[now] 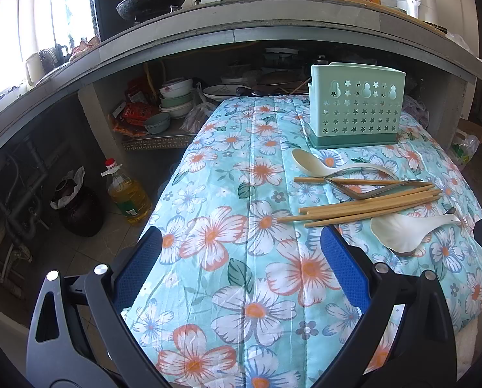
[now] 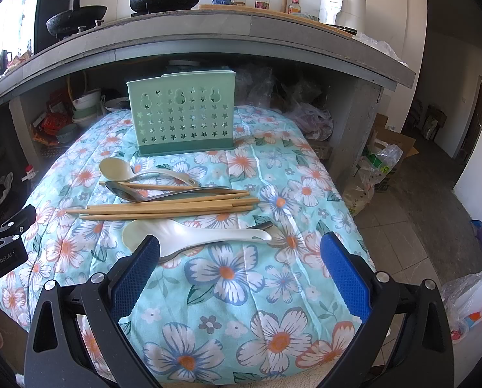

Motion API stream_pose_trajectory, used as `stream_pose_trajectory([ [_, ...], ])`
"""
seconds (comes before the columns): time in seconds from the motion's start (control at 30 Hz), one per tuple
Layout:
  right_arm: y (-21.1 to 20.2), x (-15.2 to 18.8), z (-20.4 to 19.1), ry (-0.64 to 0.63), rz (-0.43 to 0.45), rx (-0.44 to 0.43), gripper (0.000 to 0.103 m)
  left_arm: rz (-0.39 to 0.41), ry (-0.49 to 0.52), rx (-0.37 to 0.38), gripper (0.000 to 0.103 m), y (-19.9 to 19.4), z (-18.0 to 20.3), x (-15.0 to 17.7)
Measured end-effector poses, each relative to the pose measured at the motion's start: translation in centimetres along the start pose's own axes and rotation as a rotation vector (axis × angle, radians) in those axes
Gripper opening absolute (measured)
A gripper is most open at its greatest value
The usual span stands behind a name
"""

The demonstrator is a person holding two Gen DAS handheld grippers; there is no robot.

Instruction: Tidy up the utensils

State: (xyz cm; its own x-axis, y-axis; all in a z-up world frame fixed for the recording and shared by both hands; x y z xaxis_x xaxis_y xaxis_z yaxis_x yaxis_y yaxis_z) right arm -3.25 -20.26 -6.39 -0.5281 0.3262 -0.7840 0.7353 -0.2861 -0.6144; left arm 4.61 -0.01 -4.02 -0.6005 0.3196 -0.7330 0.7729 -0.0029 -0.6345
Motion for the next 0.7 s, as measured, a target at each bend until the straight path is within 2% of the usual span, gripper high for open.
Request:
stream_pose_trajectory([
  [0.7, -0.12, -0.03, 0.09, -0.001, 0.002, 0.0, 0.097, -0.003, 0.0, 0.001, 0.094, 0.28, -0.15, 0.16],
])
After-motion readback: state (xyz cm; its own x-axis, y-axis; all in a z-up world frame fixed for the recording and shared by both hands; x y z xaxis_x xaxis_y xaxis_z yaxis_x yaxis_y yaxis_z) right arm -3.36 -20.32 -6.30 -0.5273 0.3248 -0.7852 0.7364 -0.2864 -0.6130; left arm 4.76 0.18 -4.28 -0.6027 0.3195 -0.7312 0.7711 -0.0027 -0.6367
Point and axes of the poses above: each gripper's, at about its wrist camera, not at the fingertips, and y roughly the way its jaws point, z to its right, x to its underside, the point moved 6 cm from there along y, roughly the way its jaws point, and after that the axes turned 10 degrees about y, right-handed, at the moved point
